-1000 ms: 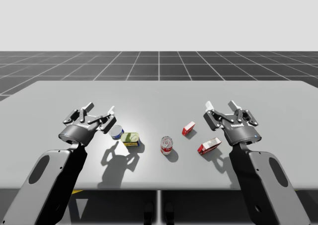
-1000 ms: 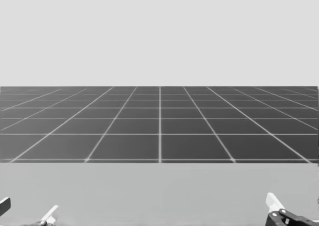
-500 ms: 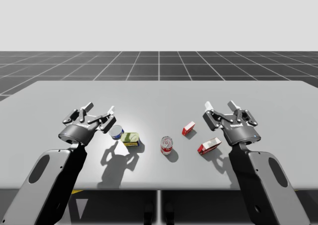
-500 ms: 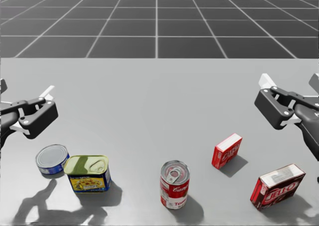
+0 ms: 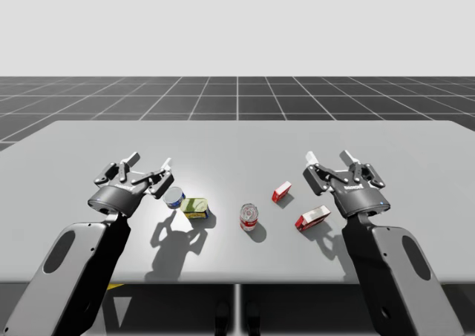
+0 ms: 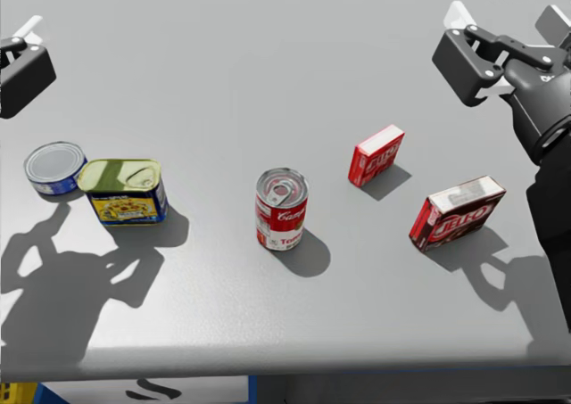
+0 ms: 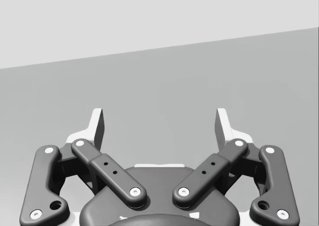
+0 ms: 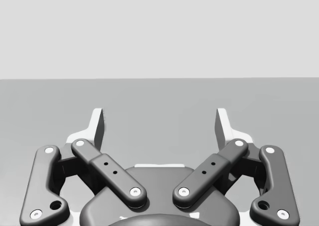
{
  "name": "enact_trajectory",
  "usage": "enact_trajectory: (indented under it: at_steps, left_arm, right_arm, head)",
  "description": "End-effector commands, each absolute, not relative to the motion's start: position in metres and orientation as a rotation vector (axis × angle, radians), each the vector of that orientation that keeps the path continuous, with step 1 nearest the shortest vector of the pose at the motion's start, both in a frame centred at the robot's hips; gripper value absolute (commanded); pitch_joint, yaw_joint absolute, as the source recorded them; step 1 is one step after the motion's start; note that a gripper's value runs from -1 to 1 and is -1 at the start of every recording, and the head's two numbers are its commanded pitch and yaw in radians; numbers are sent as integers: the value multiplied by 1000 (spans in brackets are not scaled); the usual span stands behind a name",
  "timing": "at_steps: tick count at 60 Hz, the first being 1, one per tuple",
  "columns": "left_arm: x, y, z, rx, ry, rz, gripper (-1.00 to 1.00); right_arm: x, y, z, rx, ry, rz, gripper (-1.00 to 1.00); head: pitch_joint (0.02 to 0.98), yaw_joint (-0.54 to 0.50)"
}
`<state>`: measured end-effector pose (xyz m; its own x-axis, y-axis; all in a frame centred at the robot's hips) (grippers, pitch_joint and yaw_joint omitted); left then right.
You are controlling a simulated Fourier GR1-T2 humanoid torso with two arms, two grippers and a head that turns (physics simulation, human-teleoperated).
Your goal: Grasp the soup can and hold it up.
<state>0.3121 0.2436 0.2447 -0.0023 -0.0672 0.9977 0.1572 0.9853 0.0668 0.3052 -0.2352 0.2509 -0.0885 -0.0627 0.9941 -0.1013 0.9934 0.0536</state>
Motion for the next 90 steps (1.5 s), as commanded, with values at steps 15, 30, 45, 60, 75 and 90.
enact_trajectory:
  at_steps: [15, 30, 45, 60, 75, 90]
  left_arm:
    - [312, 242, 245, -75, -1561, -182, -1000]
    - [312, 240, 243, -73, -1554, -194, -1000]
    - [311, 240, 244, -76, -1556, -192, -1000]
    - [311, 240, 243, -74, -1557, -191, -1000]
    - [311, 240, 243, -73, -1560, -192, -1000]
    - [311, 240, 244, -75, -1561, -192, -1000]
  right_arm:
    - [276, -219, 271, 198, -1630, 106, -1000]
    - [227, -200, 272, 286, -1601, 169, -1000]
    - [190, -171, 256, 344, -1563, 287, -1000]
    - [169, -145, 227, 389, -1505, 371, -1000]
    - [170, -126, 198, 403, -1403, 434, -1000]
    - [185, -112, 177, 354, -1354, 440, -1000]
  head:
    - [877, -95]
    - [874, -108]
    - [878, -111]
    - [877, -102]
    - [878, -95]
    - [879, -87]
